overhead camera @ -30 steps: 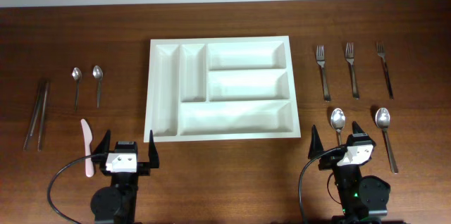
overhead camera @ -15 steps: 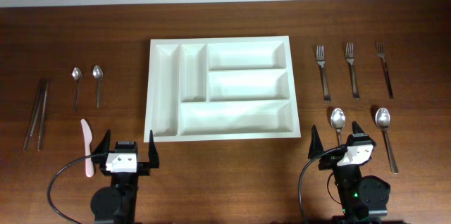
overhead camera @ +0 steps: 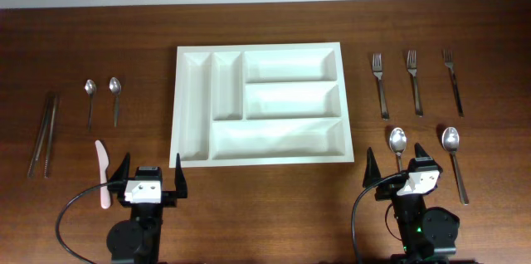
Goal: Pack container
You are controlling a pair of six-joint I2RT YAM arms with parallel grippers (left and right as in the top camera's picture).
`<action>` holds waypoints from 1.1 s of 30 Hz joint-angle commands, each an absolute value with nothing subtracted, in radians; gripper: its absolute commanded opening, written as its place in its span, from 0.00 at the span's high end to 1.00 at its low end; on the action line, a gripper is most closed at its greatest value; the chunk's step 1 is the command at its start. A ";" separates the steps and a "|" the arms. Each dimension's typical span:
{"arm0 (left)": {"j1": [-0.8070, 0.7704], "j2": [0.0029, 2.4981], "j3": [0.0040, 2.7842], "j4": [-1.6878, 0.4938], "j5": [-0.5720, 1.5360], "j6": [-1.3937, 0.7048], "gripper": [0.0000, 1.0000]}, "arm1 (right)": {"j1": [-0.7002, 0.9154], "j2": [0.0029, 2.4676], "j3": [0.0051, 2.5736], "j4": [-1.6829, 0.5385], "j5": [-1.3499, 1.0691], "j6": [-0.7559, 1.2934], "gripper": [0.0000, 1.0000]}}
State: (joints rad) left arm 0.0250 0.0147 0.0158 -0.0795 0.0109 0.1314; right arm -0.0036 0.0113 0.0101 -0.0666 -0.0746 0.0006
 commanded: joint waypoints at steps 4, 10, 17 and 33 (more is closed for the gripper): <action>0.029 0.007 0.009 -0.082 0.001 0.145 0.01 | 0.006 0.006 0.006 -0.073 -0.059 0.009 0.01; 0.029 0.007 0.009 -0.082 0.001 0.145 0.01 | 0.006 0.006 0.006 -0.074 -0.059 0.009 0.01; 0.029 0.007 0.009 -0.082 0.001 0.145 0.01 | 0.007 0.006 0.006 -0.073 -0.060 0.009 0.01; 0.029 0.007 0.009 -0.082 0.001 0.145 0.01 | 0.006 0.045 0.138 -0.040 -0.082 -0.027 0.01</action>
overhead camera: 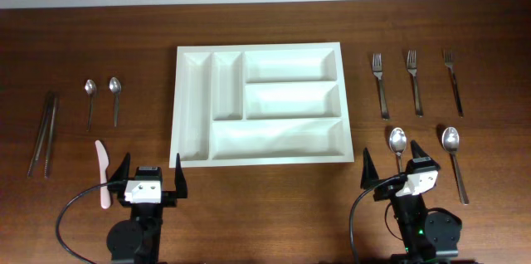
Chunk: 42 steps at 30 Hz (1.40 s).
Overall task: Pack container
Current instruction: 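Move the right gripper forward over the leftmost silver fork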
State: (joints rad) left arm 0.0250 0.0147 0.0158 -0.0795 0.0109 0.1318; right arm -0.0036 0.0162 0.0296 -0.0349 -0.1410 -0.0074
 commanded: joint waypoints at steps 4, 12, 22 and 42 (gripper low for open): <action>0.029 0.007 0.009 -0.082 0.001 0.144 0.01 | 0.006 0.208 0.332 -0.185 0.075 -0.030 0.01; 0.029 0.007 0.009 -0.082 0.001 0.145 0.01 | 0.007 0.701 0.895 -0.730 0.007 -0.072 0.01; 0.029 0.007 0.009 -0.082 0.001 0.145 0.01 | 0.006 1.224 1.290 -1.126 -0.025 -0.071 0.01; 0.029 0.007 0.009 -0.082 0.001 0.144 0.01 | 0.004 1.892 1.892 -1.378 0.053 -0.087 0.01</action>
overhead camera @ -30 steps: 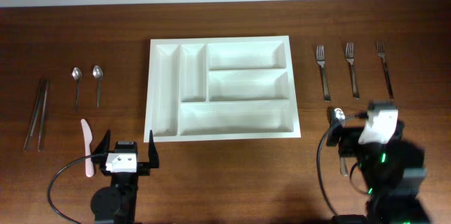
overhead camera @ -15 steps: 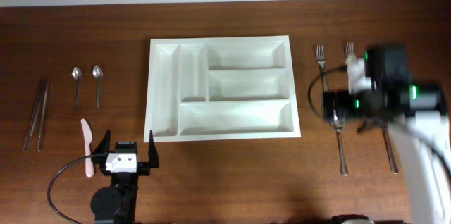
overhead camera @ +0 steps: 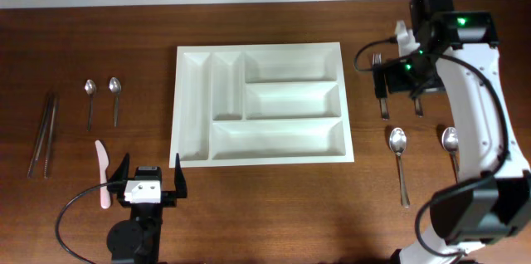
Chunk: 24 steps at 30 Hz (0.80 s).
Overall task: Pack container
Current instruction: 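Move the right gripper forward over the leftmost silver fork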
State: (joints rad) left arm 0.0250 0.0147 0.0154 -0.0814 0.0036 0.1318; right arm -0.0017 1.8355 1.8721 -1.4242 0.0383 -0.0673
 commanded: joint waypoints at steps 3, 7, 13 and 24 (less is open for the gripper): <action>0.029 0.007 0.009 -0.082 0.001 0.144 0.01 | 0.004 1.961 1.893 -1.337 0.054 -0.101 0.01; 0.029 0.007 0.009 -0.082 0.001 0.144 0.01 | -0.007 2.067 1.914 -1.320 0.057 -0.101 0.01; 0.029 0.007 0.009 -0.082 0.001 0.145 0.01 | -0.060 2.153 1.920 -1.251 0.057 -0.101 0.01; 0.029 0.007 0.009 -0.082 0.001 0.144 0.01 | -0.158 2.178 1.920 -1.191 -0.083 -0.199 0.01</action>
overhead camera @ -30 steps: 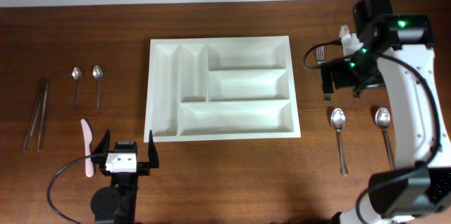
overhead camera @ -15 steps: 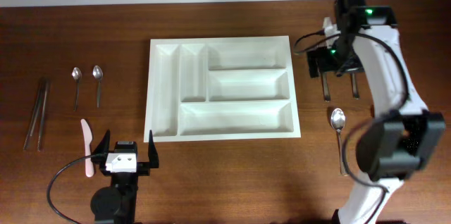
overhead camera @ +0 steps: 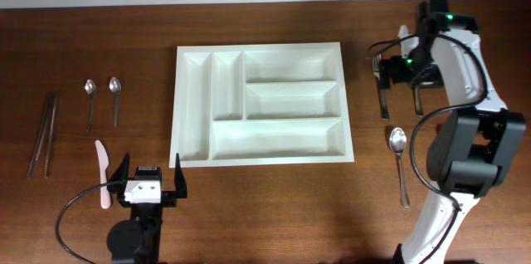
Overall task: Pack container
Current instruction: 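Move the right gripper forward over the leftmost silver fork, then lower the right gripper and grasp the leftmost fork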
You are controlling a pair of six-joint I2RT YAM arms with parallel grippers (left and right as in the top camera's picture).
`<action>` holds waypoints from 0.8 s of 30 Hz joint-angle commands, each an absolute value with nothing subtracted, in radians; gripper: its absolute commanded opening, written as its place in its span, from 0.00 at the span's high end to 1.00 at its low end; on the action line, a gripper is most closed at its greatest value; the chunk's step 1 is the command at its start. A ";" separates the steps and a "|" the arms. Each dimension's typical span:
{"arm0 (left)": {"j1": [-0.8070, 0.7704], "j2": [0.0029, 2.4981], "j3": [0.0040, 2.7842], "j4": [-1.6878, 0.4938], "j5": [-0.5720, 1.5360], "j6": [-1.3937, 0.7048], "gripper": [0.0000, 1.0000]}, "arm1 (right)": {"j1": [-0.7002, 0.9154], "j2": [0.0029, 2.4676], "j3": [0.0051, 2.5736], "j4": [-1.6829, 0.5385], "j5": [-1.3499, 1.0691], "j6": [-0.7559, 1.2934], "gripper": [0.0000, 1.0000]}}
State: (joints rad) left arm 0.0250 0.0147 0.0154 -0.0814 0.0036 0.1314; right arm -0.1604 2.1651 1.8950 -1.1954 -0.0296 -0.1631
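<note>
The white cutlery tray [overhead camera: 257,102] lies mid-table, its compartments bare. My right arm reaches to the far right, and its gripper [overhead camera: 404,79] hangs over the row of forks with its fingers apart. One fork [overhead camera: 382,90] shows at the left finger. A second fork's handle [overhead camera: 417,103] pokes out below the gripper. A spoon [overhead camera: 398,141] lies nearer the front. My left gripper [overhead camera: 151,173] rests open at the front left, holding nothing.
Left of the tray lie two small spoons [overhead camera: 90,90] [overhead camera: 114,90], a pair of chopsticks [overhead camera: 43,131] and a pink knife [overhead camera: 102,173]. The right arm's links cover the far-right fork and the second large spoon.
The right gripper has shifted a little up and right over the forks, and the arm has swung in over the right edge, hiding the second large spoon. The left arm is unchanged.
Both grippers first sat open at the front of the table, and the right one stayed there a second later. Then the right arm was stretched out over the forks at the far right. Now it hangs there, slightly shifted. The cutlery lies where it did.
</note>
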 commanded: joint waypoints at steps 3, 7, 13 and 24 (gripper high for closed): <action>0.029 0.007 0.009 -0.082 0.001 0.144 0.01 | -0.143 2.197 1.920 -1.191 -0.074 -0.204 0.01; 0.029 0.007 0.009 -0.082 0.001 0.144 0.01 | -0.116 2.228 1.920 -1.180 -0.043 -0.206 0.01; 0.029 0.007 0.009 -0.082 0.001 0.144 0.01 | -0.092 2.257 1.920 -1.148 -0.011 -0.213 0.01; 0.029 0.007 0.009 -0.082 0.001 0.145 0.01 | -0.092 2.313 1.920 -1.103 -0.010 -0.214 0.01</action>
